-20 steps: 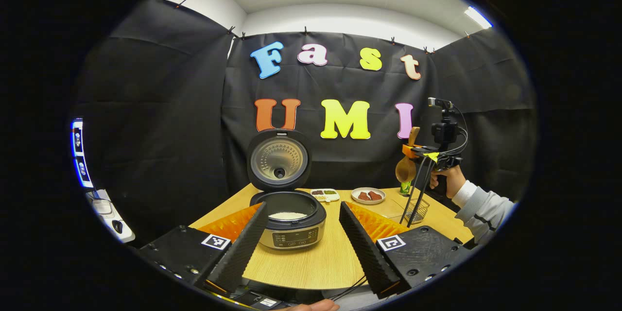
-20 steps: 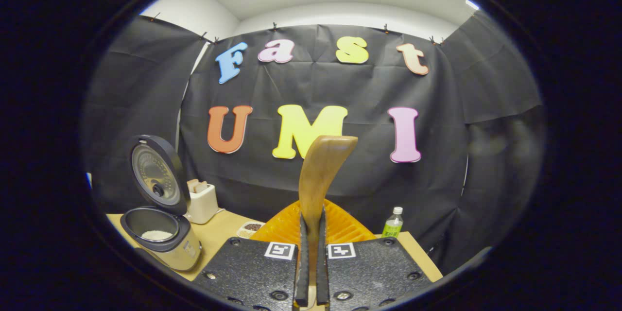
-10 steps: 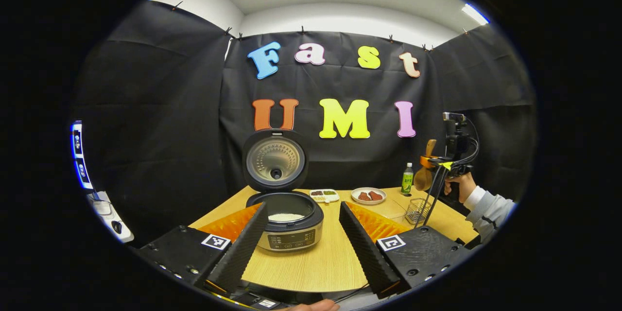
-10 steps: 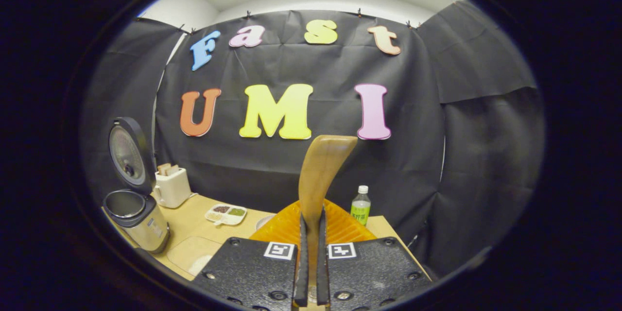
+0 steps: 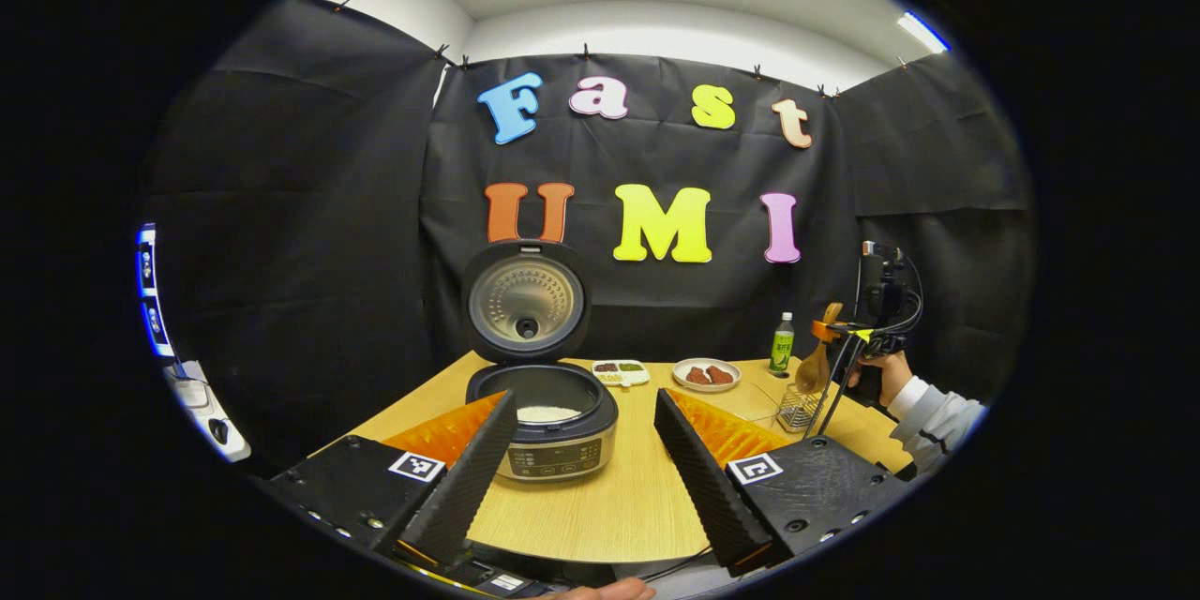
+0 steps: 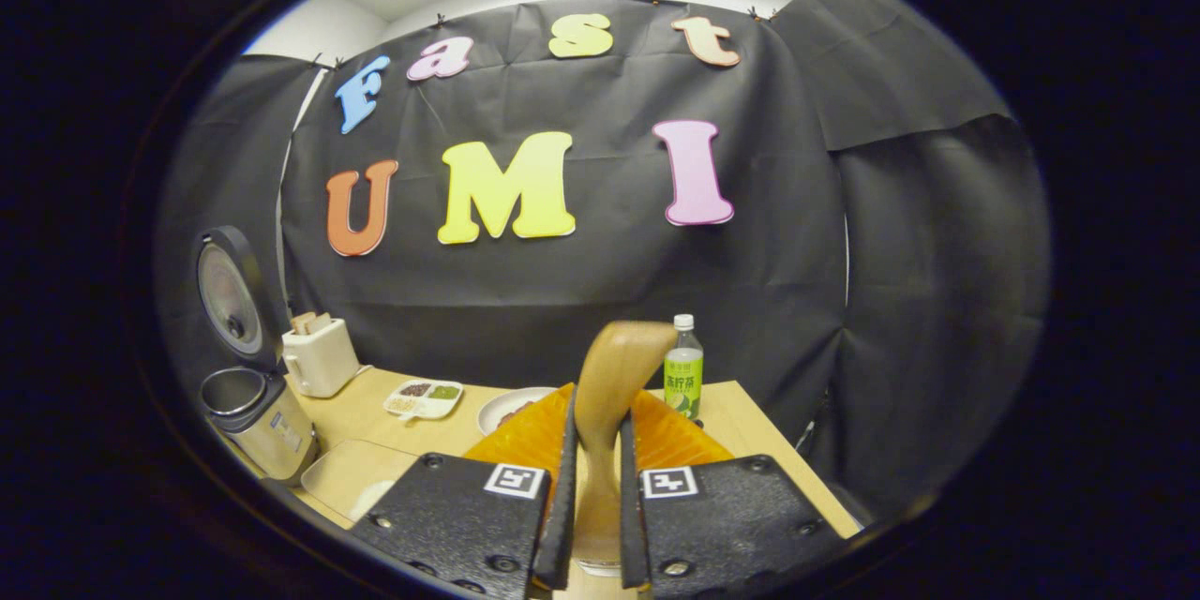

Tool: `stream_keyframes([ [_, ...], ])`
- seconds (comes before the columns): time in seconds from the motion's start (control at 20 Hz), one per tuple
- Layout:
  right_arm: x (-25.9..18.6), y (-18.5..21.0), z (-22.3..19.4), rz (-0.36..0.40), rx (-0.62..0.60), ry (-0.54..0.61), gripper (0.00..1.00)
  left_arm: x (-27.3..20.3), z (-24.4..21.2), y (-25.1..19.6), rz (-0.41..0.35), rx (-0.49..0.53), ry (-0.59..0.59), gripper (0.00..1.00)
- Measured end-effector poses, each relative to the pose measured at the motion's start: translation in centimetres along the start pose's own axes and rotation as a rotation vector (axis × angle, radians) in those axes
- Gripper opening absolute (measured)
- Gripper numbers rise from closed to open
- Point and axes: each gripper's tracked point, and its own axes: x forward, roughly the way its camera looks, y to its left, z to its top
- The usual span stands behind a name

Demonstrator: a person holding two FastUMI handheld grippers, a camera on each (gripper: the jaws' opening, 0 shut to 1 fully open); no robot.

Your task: Close the left gripper, press the button to open the rice cooker; take a wooden spoon from the chopstick holder with the right hand, scoop a spoonful of rice and pour it into the rice cooker, then put the wooden spoon back into the chopstick holder.

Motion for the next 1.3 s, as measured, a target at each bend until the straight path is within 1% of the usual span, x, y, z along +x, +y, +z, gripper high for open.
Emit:
stream_keyframes([
  [0.15, 0.1, -1.4, 0.7, -0.048, -0.01, -0.046, 0.59, 0.9, -0.2, -0.2, 0.002, 0.001, 0.007, 0.95],
  [0.25, -0.2, -1.5, 1.0, -0.044, -0.021, -0.069, 0.95, 1.5, -0.1, -0.2, 0.003, 0.005, 0.012, 0.95],
  [0.35, -0.5, -2.0, 1.8, -0.053, -0.027, -0.089, 1.0, 2.4, 0.0, -0.1, 0.008, 0.01, 0.017, 0.95],
  [0.5, -1.3, -1.8, 3.0, -0.045, -0.044, -0.103, 1.0, 4.1, 0.3, 0.7, 0.025, 0.002, 0.029, 0.94],
  [0.6, -2.5, -0.9, 4.5, -0.027, -0.04, -0.125, 1.0, 5.1, 0.6, 1.5, 0.045, 0.003, 0.036, 0.95],
  [0.65, -3.2, 0.0, 5.1, -0.007, -0.026, -0.127, 1.0, 5.5, 0.7, 1.7, 0.048, 0.006, 0.041, 0.95],
  [0.7, -4.1, 0.9, 4.8, 0.013, -0.021, -0.124, 1.0, 6.1, 0.8, 1.8, 0.047, 0.012, 0.048, 0.95],
  [0.8, -6.6, 3.0, 6.5, 0.062, -0.018, -0.147, 1.0, 7.0, 1.7, 2.6, 0.072, 0.02, 0.052, 0.95],
  [0.9, -9.2, 5.3, 8.0, 0.112, -0.011, -0.174, 1.0, 8.0, 3.3, 3.1, 0.088, 0.027, 0.027, 0.95],
  [1.0, -11.4, 6.5, 8.0, 0.134, -0.012, -0.158, 1.0, 9.2, 5.0, 3.3, 0.092, 0.037, 0.005, 0.95],
  [1.1, -13.8, 8.4, 8.5, 0.181, 0.002, -0.145, 1.0, 10.3, 6.3, 3.9, 0.107, 0.036, -0.004, 0.95],
  [1.25, -16.9, 10.1, 9.8, 0.255, 0.028, -0.159, 1.0, 11.9, 7.7, 4.8, 0.133, 0.032, 0.001, 0.95],
  [1.3, -17.6, 10.2, 9.7, 0.263, 0.03, -0.152, 1.0, 12.4, 8.3, 5.1, 0.138, 0.031, 0.0, 0.95],
])
